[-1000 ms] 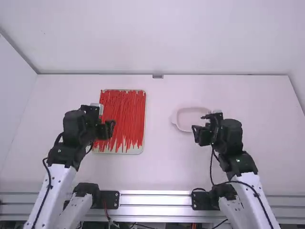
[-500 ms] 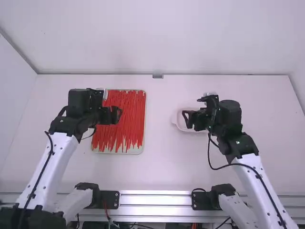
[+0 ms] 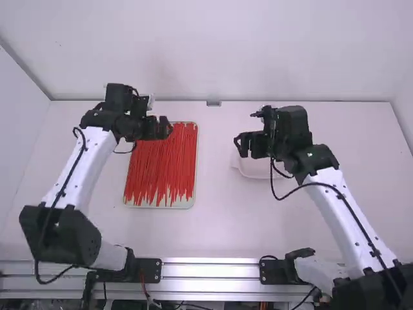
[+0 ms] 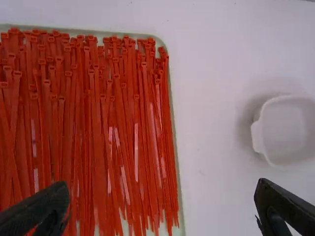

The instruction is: Fasten the cable tie

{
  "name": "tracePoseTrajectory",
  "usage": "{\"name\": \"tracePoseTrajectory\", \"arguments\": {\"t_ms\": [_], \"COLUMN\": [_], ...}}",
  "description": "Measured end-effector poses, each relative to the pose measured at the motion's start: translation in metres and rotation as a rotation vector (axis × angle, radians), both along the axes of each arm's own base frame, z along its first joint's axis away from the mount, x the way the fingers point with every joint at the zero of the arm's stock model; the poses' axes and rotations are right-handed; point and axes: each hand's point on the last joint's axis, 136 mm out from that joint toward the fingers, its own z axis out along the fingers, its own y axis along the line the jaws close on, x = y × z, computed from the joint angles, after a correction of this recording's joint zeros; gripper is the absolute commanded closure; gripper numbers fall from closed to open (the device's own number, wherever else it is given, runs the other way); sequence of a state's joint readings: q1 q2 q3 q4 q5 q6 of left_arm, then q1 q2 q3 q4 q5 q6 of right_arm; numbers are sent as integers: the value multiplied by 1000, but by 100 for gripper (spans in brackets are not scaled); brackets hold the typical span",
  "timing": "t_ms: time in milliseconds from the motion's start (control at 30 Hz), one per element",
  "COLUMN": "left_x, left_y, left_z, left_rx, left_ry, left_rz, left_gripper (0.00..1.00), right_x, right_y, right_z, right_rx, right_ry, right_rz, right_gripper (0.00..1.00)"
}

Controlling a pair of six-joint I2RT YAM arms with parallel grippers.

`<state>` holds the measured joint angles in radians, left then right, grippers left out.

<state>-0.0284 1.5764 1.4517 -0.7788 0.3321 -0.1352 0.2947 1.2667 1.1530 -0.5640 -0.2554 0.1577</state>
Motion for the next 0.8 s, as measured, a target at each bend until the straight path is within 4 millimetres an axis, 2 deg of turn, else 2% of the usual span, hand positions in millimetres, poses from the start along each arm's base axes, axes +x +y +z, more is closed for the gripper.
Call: {"name": "tracePoseTrajectory", "arguments": {"t_ms": [67,167,300,500,733,800], "left_x": [6,26,38,61,83,88], "left_y": [0,-1,-2,-3,-5,-5], "left_z": [-2,-10,-17,-44,-84,-91], "left_rx": [-1,0,-1,-8,-24,-29], "left_ry": [13,42,52,67,95,98], "left_rz": [-1,-1,1,10,33,41], "left_gripper": [1,1,1,0,0,3], "right_x": [-1,-3,-4,-5,-11,-12], "right_y": [-1,-2,1,9,9,8], "right_z": [-2,-5,-3,2,-3,-5], "right_rx": [-7,-24,-31,-17,-22,-24], "right_ry": [10,14,-2,-30,0,9], "right_rz": [-3,7,40,96,104,105], "right_gripper": [2,2,2,2,2,2]}}
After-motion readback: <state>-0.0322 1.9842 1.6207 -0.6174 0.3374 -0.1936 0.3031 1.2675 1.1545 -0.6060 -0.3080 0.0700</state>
